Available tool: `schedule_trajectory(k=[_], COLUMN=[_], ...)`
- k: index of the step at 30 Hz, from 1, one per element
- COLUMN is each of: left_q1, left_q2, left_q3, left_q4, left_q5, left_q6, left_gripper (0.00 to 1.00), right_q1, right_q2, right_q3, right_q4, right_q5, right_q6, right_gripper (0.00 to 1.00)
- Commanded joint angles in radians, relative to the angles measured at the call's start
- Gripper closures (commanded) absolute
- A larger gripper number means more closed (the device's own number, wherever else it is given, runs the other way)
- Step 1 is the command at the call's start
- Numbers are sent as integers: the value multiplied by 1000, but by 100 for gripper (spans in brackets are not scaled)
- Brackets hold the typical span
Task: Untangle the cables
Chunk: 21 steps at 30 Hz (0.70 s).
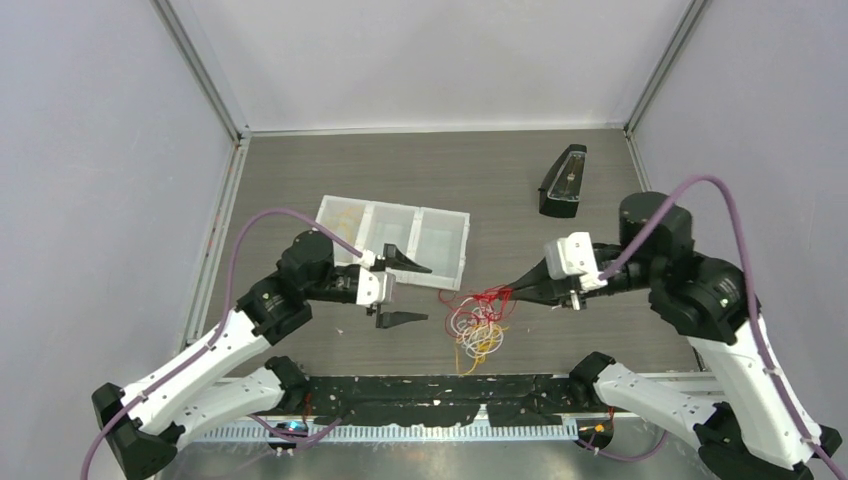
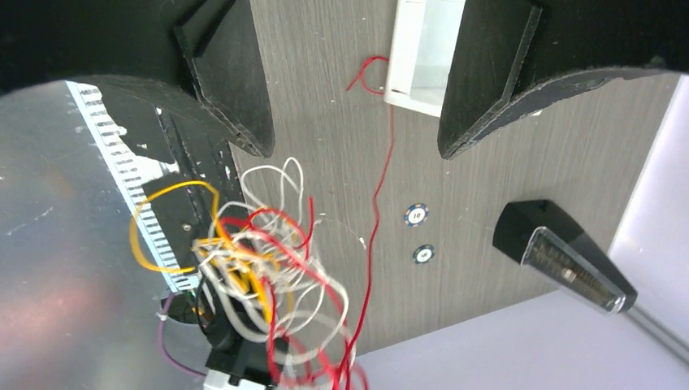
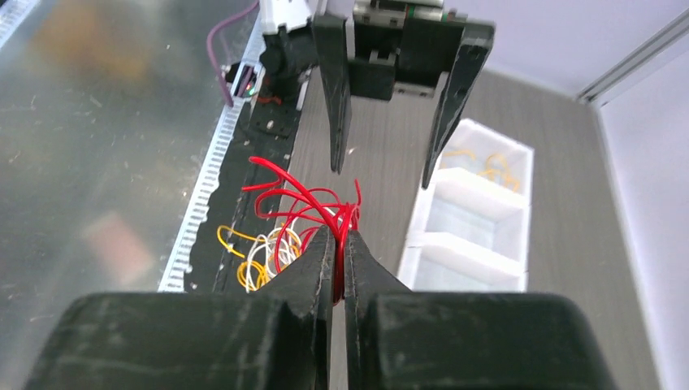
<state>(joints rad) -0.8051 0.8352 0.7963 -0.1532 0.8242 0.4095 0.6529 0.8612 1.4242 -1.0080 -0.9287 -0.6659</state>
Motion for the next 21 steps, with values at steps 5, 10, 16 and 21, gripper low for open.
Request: schedule_trajectory(k=[5, 10, 16, 21], left_q1=[9, 25, 57, 43], left_q2=[-47, -18, 19, 157], left_q3=[12, -67, -124, -108], left_q4=[-9, -66, -4, 58], left_q5=[-101, -146, -26, 12], left_q6=[-70, 13, 56, 116], left_gripper=[25, 33, 30, 36], right_q1=[6, 6, 7, 7], right_q2=[-48, -59, -100, -146], right_q3=[2, -179, -238, -263], right_q4=[25, -25, -20, 42], right_q5=[24, 99, 76, 41], right_q6=[-19, -83, -93, -133], right_gripper=[95, 95, 95, 95])
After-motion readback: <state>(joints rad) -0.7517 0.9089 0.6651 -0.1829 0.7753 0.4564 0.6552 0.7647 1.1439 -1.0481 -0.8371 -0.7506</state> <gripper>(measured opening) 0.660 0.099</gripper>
